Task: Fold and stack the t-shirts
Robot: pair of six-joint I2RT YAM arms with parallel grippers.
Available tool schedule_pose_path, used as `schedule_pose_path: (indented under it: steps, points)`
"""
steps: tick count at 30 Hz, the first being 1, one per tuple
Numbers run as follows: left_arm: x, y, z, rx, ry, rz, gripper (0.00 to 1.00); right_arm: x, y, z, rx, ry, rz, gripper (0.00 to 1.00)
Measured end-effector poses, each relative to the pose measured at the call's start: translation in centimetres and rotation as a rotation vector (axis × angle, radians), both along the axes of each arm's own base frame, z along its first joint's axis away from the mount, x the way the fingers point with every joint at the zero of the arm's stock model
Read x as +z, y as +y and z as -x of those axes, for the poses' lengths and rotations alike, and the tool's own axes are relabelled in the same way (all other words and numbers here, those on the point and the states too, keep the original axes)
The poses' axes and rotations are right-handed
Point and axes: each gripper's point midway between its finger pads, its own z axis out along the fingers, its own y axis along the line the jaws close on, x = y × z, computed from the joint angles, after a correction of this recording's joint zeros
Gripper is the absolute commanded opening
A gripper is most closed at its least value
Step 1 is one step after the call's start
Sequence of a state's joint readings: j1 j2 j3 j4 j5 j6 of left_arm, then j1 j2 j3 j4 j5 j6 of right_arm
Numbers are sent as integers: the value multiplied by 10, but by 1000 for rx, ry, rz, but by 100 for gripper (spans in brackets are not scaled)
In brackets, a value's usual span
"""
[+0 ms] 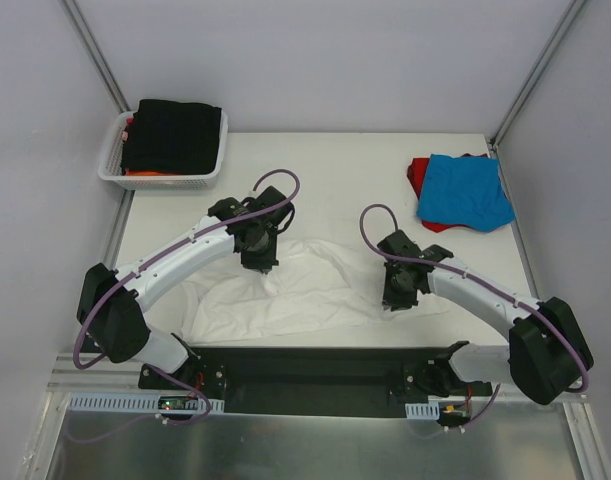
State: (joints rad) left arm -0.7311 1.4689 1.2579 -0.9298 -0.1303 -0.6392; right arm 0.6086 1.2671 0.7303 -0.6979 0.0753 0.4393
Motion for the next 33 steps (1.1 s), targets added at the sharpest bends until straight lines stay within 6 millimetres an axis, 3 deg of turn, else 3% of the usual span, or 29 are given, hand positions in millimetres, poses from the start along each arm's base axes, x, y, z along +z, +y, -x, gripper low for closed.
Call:
schedule_pose_path:
  steps: [1, 2, 14, 25, 33]
  points:
    - [0, 0, 0, 0, 0, 0, 0, 0, 0, 0, 3, -2, 0, 3]
    - [0, 0, 0, 0, 0, 0, 0, 0, 0, -1, 5, -3, 1, 1]
    - [0, 0, 0, 0, 1, -1, 0, 4, -4, -1, 2, -3, 23, 1]
    - [0, -1, -2, -1, 0, -2, 0, 66, -19, -22, -38, -119, 75, 1]
    - [18, -1, -6, 3, -35, 8, 0, 81, -43, -14, -66, -113, 129, 1]
